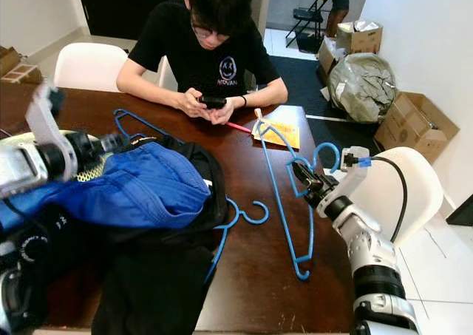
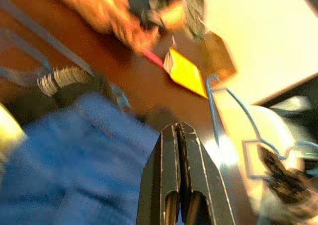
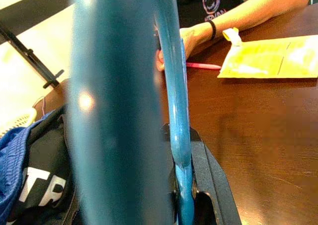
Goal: Hang hanger
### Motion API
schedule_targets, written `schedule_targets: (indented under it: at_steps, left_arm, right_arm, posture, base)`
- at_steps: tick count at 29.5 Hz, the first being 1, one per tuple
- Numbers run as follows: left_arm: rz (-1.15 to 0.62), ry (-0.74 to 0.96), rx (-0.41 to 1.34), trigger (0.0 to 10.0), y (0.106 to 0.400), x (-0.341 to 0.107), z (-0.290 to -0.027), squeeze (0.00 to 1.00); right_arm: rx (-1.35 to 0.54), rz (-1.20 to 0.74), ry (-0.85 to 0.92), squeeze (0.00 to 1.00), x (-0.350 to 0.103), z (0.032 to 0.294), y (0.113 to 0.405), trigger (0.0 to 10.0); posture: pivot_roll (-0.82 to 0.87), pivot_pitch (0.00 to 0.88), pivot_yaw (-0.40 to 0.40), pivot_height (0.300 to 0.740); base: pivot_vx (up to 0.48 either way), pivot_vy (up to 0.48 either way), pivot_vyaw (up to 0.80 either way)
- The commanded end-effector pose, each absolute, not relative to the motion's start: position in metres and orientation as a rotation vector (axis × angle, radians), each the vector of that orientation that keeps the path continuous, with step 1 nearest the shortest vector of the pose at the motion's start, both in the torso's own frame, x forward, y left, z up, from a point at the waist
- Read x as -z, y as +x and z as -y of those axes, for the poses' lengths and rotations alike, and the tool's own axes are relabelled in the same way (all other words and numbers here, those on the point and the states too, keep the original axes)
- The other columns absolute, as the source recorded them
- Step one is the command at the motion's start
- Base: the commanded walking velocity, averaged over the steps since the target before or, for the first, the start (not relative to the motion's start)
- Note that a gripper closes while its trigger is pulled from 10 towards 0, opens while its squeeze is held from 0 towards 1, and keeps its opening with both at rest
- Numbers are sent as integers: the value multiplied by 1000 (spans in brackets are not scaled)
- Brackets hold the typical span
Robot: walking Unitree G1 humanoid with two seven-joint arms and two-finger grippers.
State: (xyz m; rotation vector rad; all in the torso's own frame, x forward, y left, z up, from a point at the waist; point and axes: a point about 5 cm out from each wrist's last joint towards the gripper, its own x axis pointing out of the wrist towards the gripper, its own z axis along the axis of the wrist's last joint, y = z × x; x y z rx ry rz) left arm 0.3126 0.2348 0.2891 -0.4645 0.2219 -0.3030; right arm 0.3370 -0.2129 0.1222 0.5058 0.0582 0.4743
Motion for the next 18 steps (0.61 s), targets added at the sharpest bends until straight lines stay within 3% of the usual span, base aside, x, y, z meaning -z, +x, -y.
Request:
schedule_targets:
  at_steps: [1,7,8,18]
  left_arm:
    - [-164,-361,221,0,311,-308,-237,0]
    - [-185,-316,148,0,311,-308,-241,0]
    - [-250,-316,111,10000,312,-292,-246,1000]
    - [-492,-489,140,10000,316,-240,-252,1000]
  right_arm:
    - [-456,-80,506,0,-117,214,336,10000]
    - [-457,-81,505,0,-117,214,337,10000]
    - [-456,-80,506,0,-117,213,337,10000]
    - [-457,-77,509,0,-116,211,336,10000]
  posture:
    - [96,0,-97,740]
    - [96,0,-97,740]
    - [96,0,-96,740]
    - [93,0,-74,740]
  base:
    - [0,0,0]
    - [0,0,0]
    - [0,0,0]
    - [0,0,0]
